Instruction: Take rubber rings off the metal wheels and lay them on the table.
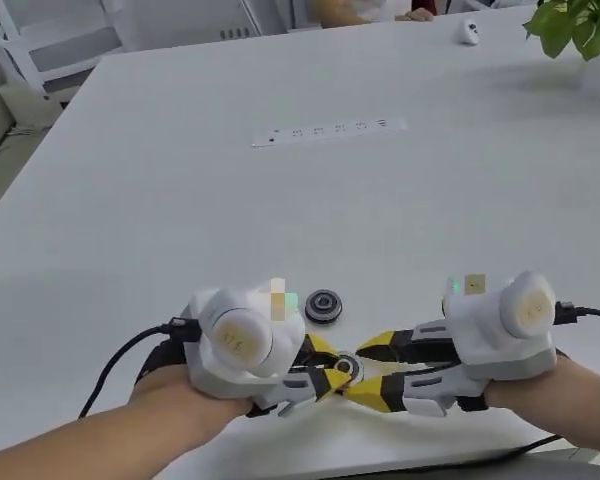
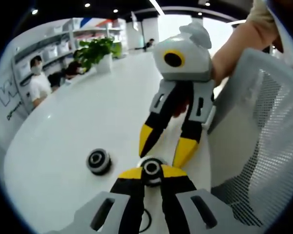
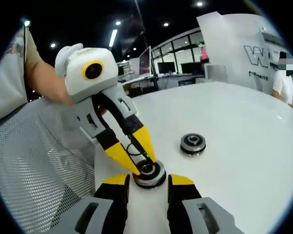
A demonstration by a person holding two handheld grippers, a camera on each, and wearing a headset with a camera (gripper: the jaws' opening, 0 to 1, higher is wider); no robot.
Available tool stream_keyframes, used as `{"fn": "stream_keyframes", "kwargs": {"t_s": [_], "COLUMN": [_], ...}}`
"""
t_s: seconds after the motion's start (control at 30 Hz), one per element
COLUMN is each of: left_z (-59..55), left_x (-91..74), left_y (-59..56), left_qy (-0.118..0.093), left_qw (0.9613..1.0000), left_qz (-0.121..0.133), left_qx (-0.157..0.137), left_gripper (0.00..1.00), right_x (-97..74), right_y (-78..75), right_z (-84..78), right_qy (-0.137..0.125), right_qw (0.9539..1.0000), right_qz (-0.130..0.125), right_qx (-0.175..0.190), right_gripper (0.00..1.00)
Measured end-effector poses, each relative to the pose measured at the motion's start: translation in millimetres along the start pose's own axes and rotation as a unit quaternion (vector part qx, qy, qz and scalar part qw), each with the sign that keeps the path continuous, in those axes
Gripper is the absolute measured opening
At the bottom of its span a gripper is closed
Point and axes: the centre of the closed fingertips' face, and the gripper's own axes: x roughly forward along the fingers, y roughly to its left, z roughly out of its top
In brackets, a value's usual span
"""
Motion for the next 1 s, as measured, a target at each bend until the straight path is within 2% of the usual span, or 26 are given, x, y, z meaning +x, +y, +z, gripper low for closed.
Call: {"fn": "stream_keyframes", "kwargs": {"t_s": [0.1,0.43,0.6,0.73,0.9,1.0], "left_z": [-0.1,-0.4,-0.3,-0.3,-0.2,-0.2], "left_x": [0.2,0.4,0.4,0.2,0.1,0.2], "left_y": [0.0,0.2,0.3,0.2,0.1,0.2], "left_qy": [-0.001,-0.003,-0.005,-0.005,-0.005,-0.005], "left_qw": [1.0,1.0,1.0,1.0,1.0,1.0], "left_qz": [0.0,0.0,0.001,0.001,0.001,0.001], "left_qx": [-0.001,-0.001,-0.003,-0.004,-0.005,-0.005], "left_gripper": [0.12,0.12,0.12,0.12,0.12,0.12], "right_x": [4.4,-5.4,-10.0,-11.7,-11.3,-11.5], "right_y": [-0.3,-1.6,-3.4,-4.6,-6.1,-7.9], "right_z": [-1.3,-7.2,-12.0,-13.4,-13.4,-12.8], "right_qy": [0.004,0.01,0.016,0.012,0.011,0.008], "right_qw": [1.0,0.9998,0.9996,0.9996,0.9995,0.9991], "right_qz": [0.0,-0.011,-0.021,-0.025,-0.025,-0.023], "right_qx": [-0.006,-0.012,-0.012,0.0,0.012,0.035], "right_gripper": [0.26,0.19,0.11,0.04,0.02,0.0]}}
